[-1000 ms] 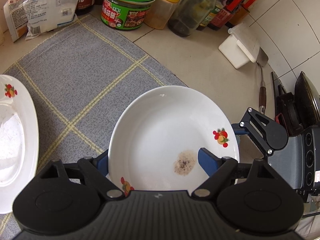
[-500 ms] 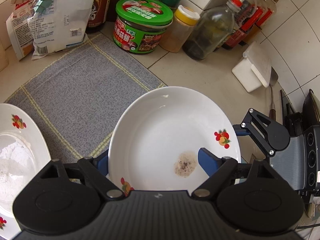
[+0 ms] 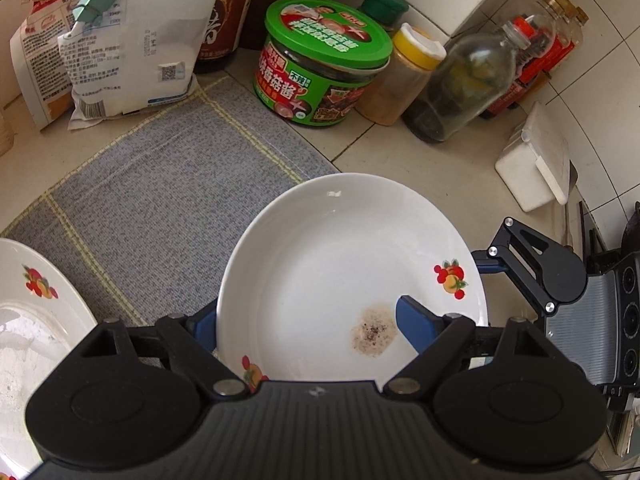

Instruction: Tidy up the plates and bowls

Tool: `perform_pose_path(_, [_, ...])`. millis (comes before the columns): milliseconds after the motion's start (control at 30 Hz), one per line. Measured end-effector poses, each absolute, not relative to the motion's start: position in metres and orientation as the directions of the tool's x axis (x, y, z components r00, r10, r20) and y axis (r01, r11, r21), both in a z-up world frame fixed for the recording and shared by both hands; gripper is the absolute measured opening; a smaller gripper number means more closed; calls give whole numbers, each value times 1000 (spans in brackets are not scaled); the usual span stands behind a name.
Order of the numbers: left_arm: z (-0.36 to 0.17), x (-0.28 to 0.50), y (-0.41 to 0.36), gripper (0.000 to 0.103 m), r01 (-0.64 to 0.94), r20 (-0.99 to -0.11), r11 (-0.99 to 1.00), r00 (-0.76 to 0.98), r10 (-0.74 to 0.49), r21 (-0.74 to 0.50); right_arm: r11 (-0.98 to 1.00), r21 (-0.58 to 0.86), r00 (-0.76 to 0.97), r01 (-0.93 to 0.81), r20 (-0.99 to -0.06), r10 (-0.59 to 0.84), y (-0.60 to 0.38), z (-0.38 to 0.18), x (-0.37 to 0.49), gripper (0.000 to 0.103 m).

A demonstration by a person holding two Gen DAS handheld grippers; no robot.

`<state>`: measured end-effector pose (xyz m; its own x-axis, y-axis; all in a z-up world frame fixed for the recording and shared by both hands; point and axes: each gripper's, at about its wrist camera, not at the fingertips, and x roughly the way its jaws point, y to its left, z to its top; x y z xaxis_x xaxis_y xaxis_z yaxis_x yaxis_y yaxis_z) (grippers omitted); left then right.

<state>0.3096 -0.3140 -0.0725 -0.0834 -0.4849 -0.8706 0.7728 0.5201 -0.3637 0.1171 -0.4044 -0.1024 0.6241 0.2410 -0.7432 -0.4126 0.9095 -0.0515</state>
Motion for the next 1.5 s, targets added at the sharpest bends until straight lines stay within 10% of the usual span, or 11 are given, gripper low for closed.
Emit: perform_pose_path(1500, [-23,256,-262,93,786,-804,587,216,-554,-193,948,-103,674,-300,-726,135,-396,-83,93,103])
